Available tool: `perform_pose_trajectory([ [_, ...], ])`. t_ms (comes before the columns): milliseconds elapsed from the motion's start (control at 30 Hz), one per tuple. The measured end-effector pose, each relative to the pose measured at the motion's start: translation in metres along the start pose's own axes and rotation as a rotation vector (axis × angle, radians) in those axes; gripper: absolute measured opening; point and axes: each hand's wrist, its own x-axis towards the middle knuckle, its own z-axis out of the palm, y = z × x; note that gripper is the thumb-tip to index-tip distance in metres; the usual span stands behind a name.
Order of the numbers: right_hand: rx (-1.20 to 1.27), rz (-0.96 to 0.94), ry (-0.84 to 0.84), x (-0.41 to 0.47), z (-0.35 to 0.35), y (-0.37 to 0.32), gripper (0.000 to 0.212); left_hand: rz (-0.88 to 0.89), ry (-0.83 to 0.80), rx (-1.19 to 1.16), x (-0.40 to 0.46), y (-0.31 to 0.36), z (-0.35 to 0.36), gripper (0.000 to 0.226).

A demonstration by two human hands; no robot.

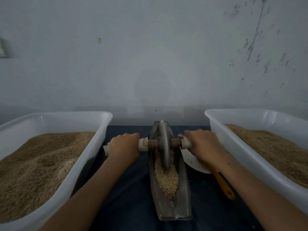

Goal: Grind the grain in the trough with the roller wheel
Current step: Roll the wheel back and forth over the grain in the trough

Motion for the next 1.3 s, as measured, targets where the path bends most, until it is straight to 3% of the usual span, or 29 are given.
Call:
perform_pose_trajectory([
  [233, 0.034, -0.059, -0.386, 0.004, -0.024, 0.002, 0.015, 0.027, -0.352, -0.022, 0.007, -0.009, -0.007, 0.026],
  [333, 0.051, -0.047, -0.478, 0.004, -0.028, 0.002, 0.022, 0.034, -0.391, -0.016, 0.008, -0.009, -0.009, 0.028],
  [400, 0.053, -0.045, -0.448, 0.003, -0.025, 0.003, 0.021, 0.026, -0.365, -0.012, 0.007, -0.008, -0.008, 0.026],
  [500, 0.045, -0.039, -0.266, 0.003, -0.015, 0.003, 0.009, 0.011, -0.255, -0.006, 0.005, -0.005, -0.007, 0.016],
  [667, 0.017, -0.009, -0.017, 0.001, 0.001, 0.001, 0.017, 0.021, -0.034, -0.006, 0.001, -0.001, -0.004, 0.012],
  [767, 0.041, -0.025, -0.082, 0.001, -0.002, 0.003, 0.014, 0.043, -0.065, 0.017, 0.001, -0.002, -0.004, 0.013],
  [933, 0.088, -0.036, -0.402, 0.004, -0.019, 0.005, 0.016, 0.065, -0.263, 0.040, 0.006, -0.005, -0.010, 0.015],
  [1033, 0.145, -0.009, -0.533, 0.003, -0.024, 0.006, 0.023, 0.083, -0.276, 0.061, 0.007, -0.005, -0.012, 0.020],
  [1167, 0.106, -0.008, -0.456, 0.002, -0.020, 0.004, 0.014, 0.075, -0.228, 0.054, 0.006, -0.004, -0.010, 0.016],
  [1300, -0.001, -0.015, -0.135, 0.000, -0.007, -0.001, 0.017, 0.032, -0.079, -0.006, 0.002, -0.004, -0.003, 0.014],
])
